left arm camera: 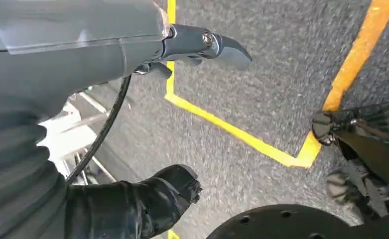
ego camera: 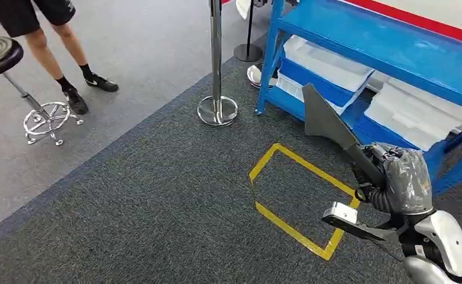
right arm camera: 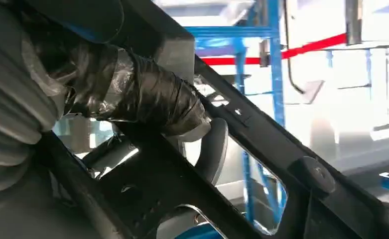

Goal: Take the parts from the cabinet and place them on the table.

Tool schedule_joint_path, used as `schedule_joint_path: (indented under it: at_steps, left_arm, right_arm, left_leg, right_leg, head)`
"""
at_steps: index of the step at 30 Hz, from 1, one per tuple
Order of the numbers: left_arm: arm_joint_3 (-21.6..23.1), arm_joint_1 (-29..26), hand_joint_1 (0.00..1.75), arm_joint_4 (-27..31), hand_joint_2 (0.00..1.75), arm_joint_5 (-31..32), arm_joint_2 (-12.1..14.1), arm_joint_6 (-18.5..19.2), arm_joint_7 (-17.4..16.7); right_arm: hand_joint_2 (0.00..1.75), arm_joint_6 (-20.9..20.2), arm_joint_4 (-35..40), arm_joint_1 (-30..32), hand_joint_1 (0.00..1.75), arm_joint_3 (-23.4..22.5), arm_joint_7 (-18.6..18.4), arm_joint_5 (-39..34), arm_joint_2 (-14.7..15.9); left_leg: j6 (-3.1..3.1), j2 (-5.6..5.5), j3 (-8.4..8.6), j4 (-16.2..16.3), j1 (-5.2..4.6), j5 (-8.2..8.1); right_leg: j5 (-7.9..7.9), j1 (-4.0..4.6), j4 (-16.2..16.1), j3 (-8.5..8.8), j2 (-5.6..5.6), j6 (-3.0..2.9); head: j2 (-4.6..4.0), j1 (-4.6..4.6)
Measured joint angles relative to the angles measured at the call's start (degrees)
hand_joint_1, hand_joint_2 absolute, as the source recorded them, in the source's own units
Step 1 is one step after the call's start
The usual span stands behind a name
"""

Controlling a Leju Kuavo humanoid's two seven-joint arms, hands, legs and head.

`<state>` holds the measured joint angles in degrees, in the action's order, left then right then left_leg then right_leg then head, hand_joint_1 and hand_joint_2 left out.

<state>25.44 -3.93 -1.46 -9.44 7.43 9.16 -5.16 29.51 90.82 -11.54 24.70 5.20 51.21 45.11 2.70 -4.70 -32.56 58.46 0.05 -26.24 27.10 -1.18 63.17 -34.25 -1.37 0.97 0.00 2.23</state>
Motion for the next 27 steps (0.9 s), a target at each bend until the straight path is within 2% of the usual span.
schedule_joint_path:
  at_steps: [1,2,3,5,6,7,8,9,10,11,12,13,14,15,16,17,20,21,22,23,24,25,26,27]
  left_arm:
    - [0.0,0.0,0.00,0.0,1.75,0.0,0.0,0.0,0.0]
    - [0.0,0.3,0.00,0.0,1.75,0.0,0.0,0.0,0.1]
    - [0.0,0.2,0.00,0.0,1.75,0.0,0.0,0.0,0.1]
    - [-0.2,-0.2,0.00,0.0,1.75,0.3,-0.1,0.0,0.2]
    - [-0.2,-0.3,0.00,0.0,1.75,0.4,0.0,-0.1,0.2]
    - [-0.2,-0.4,0.00,0.0,1.75,0.4,0.0,-0.1,0.3]
    - [-0.2,-0.3,0.00,0.0,1.75,0.5,0.0,-0.2,0.3]
    - [-0.2,-0.2,0.00,0.0,1.75,0.5,0.0,-0.2,0.3]
    - [-0.2,0.0,0.00,0.0,1.75,0.5,-0.1,-0.2,0.3]
    - [-0.2,0.1,0.00,0.0,1.75,0.5,-0.1,-0.2,0.3]
    - [-0.2,0.1,0.00,0.0,1.75,0.5,-0.2,-0.2,0.3]
    - [-0.2,0.1,0.00,0.0,1.75,0.5,-0.2,-0.2,0.3]
    - [-0.2,0.0,0.00,0.0,1.75,0.5,-0.2,-0.2,0.3]
    - [-0.2,0.0,0.00,0.0,1.75,0.5,-0.2,-0.2,0.3]
    - [-0.2,0.0,0.00,0.0,1.75,0.5,-0.2,-0.2,0.3]
    - [-0.2,0.1,0.00,0.0,1.75,0.5,-0.1,-0.2,0.3]
    - [-0.3,0.0,0.00,0.0,1.75,0.7,-0.2,-0.2,0.3]
    - [-0.4,-0.1,0.00,0.0,1.75,0.7,-0.1,-0.2,0.2]
    - [-0.5,-0.3,0.00,0.0,1.75,0.7,-0.1,-0.2,0.0]
    - [-0.7,-0.3,0.00,0.0,1.75,0.6,-0.1,-0.1,-0.3]
    - [-1.0,-0.1,0.00,0.0,1.75,0.5,0.0,0.0,-0.5]
    - [-1.3,0.1,0.00,0.0,1.75,0.4,0.1,0.2,-0.9]
    - [-1.4,0.2,0.00,0.0,1.75,0.2,0.1,0.4,-1.4]
    - [-1.4,0.3,0.00,0.0,1.75,0.0,0.1,0.5,-1.7]
  right_arm:
    - [1.75,0.0,0.0,0.0,1.75,0.0,0.0,0.0,0.1]
    - [1.75,0.0,0.0,0.1,1.75,0.0,0.0,0.0,0.2]
    - [1.75,0.0,0.1,0.1,1.75,0.0,0.0,0.0,0.3]
    - [1.75,0.0,0.2,0.1,1.75,-0.2,0.0,0.0,0.3]
    - [1.75,0.0,0.2,0.1,1.75,-0.2,0.0,0.0,0.3]
    - [1.75,0.0,0.3,0.2,1.75,-0.3,0.0,0.0,0.3]
    - [1.75,0.0,0.5,0.2,1.75,-0.5,0.0,-0.1,0.3]
    - [1.75,0.0,0.5,0.3,1.75,-0.7,0.0,-0.1,0.4]
    - [1.75,0.0,0.5,0.3,1.75,-0.7,0.0,-0.1,0.4]
    - [1.75,0.0,0.5,0.4,1.75,-0.7,0.0,-0.1,0.4]
    - [1.75,0.0,0.5,0.4,1.75,-0.7,0.1,-0.1,0.4]
    - [1.75,0.0,0.5,0.5,1.75,-0.8,0.1,-0.1,0.4]
    - [1.75,0.0,0.5,0.5,1.75,-0.8,0.1,-0.1,0.4]
    - [1.75,0.0,0.5,0.4,1.75,-0.9,0.1,-0.2,0.4]
    - [1.75,0.0,0.5,0.4,1.75,-0.9,0.1,-0.2,0.4]
    - [1.75,0.0,0.5,0.5,1.75,-1.0,0.1,-0.2,0.5]
    - [1.75,-0.1,0.6,0.4,1.75,-1.0,0.3,-0.2,0.5]
    - [1.75,-0.2,0.8,0.4,1.75,-1.1,0.3,-0.3,0.5]
    - [1.75,-0.4,0.9,0.4,1.75,-1.1,0.3,0.1,0.3]
    - [1.75,-0.7,1.1,0.4,1.75,-1.1,0.4,1.2,0.1]
    - [1.75,-0.9,1.1,0.4,1.75,-1.0,0.2,2.4,-0.4]
    - [1.75,-0.9,1.1,0.4,1.75,-0.6,-0.2,3.8,-1.2]
    - [1.75,-0.9,0.9,0.3,1.75,0.1,-0.8,5.1,-2.2]
    - [1.75,-0.8,0.8,0.3,1.75,0.8,-1.2,6.0,-3.1]
  left_leg:
    - [-0.21,-0.66,-0.35,0.1,0.04,-0.10]
    - [-0.48,-1.51,-1.00,0.8,-0.12,-0.01]
    - [-0.95,-2.05,-1.48,0.6,0.11,0.29]
    - [-1.58,-3.40,-1.70,0.3,0.36,0.67]
    - [-1.80,-3.35,-2.06,0.5,0.08,0.36]
    - [-2.10,0.30,-2.52,1.9,-0.14,-0.76]
    - [-2.47,2.70,-4.01,5.1,0.00,-2.83]
    - [-2.73,3.70,-6.05,9.4,0.21,-5.03]
    - [-2.98,4.01,-8.44,14.3,0.41,-7.14]
    - [-3.20,4.12,-9.94,17.5,0.54,-7.97]
    - [-3.37,4.24,-10.12,17.9,0.63,-7.44]
    - [-3.45,4.43,-8.71,15.3,0.67,-5.51]
    - [-3.39,4.76,-6.25,10.8,0.67,-3.11]
    - [-3.17,5.79,-3.06,5.0,0.64,-0.60]
    - [-2.82,8.26,-0.87,0.5,0.40,-0.16]
    - [-2.39,9.07,-0.48,0.0,-0.37,-0.49]
    - [-1.56,6.75,-1.21,0.0,-0.53,-0.29]
    - [-0.95,5.98,-0.44,-0.9,-0.31,0.17]
    - [-0.65,5.35,-0.28,-1.4,-0.01,0.55]
    - [-0.30,5.04,-0.33,-1.5,0.14,0.78]
    - [-0.14,4.47,-0.46,-1.5,0.16,0.89]
    - [-0.10,3.85,-0.53,-1.5,0.14,0.92]
    - [-0.07,3.04,-0.60,-1.4,0.08,0.94]
    - [-0.07,2.21,-0.57,-1.3,0.06,0.94]
  right_leg:
    - [0.54,-0.24,-2.2,1.11,-3.19,-0.14]
    - [0.52,-0.21,-3.6,1.29,-3.54,-0.16]
    - [0.58,-0.01,-3.2,1.04,-2.60,-0.18]
    - [0.49,0.17,-3.4,1.05,-1.47,-0.54]
    - [0.17,-0.63,-4.1,1.31,-0.60,-1.01]
    - [0.07,-0.37,-4.5,1.55,0.08,-1.27]
    - [0.08,-0.25,-4.4,1.56,0.84,-1.84]
    - [0.14,-0.07,-4.4,1.50,1.62,-1.93]
    - [0.20,0.05,-4.4,1.46,2.61,-2.00]
    - [0.21,0.09,-4.4,1.44,3.40,-2.01]
    - [0.23,0.10,-4.4,1.47,4.16,-2.00]
    - [0.29,0.09,-4.4,1.54,4.95,-1.94]
    - [0.38,0.06,-4.4,1.67,5.62,-1.85]
    - [0.52,0.07,-4.4,1.90,6.24,-1.66]
    - [0.65,0.15,-4.4,2.15,6.88,-1.46]
    - [0.79,0.52,-4.2,2.13,7.46,-1.16]
    - [0.72,0.50,-4.5,2.41,9.24,-0.38]
    - [0.89,0.54,-4.7,2.64,9.83,0.13]
    - [1.81,-0.05,-3.7,2.37,7.06,0.37]
    - [3.73,-0.14,-1.2,1.19,4.21,0.30]
    - [5.88,-0.11,2.9,-0.68,2.59,0.35]
    - [7.88,-0.14,7.5,-2.87,1.85,0.47]
    - [9.26,-0.14,11.9,-5.09,1.61,0.57]
    - [8.80,-0.14,13.3,-5.99,1.60,0.58]
  head:
    - [0.00,0.02]
    - [0.02,0.02]
    - [0.00,0.02]
    - [0.02,0.02]
    - [0.02,0.02]
    - [0.02,0.18]
    - [0.02,0.46]
    - [0.00,0.42]
    - [0.00,0.41]
    - [0.00,0.44]
    - [0.00,0.44]
    - [0.02,0.44]
    - [0.00,0.44]
    - [0.02,0.44]
    - [0.00,0.44]
    - [0.00,0.42]
    - [0.02,0.39]
    - [0.00,0.42]
    - [0.00,0.33]
    - [0.02,0.29]
    - [0.00,0.20]
    - [0.02,0.22]
    - [0.02,0.22]
    - [0.02,0.22]
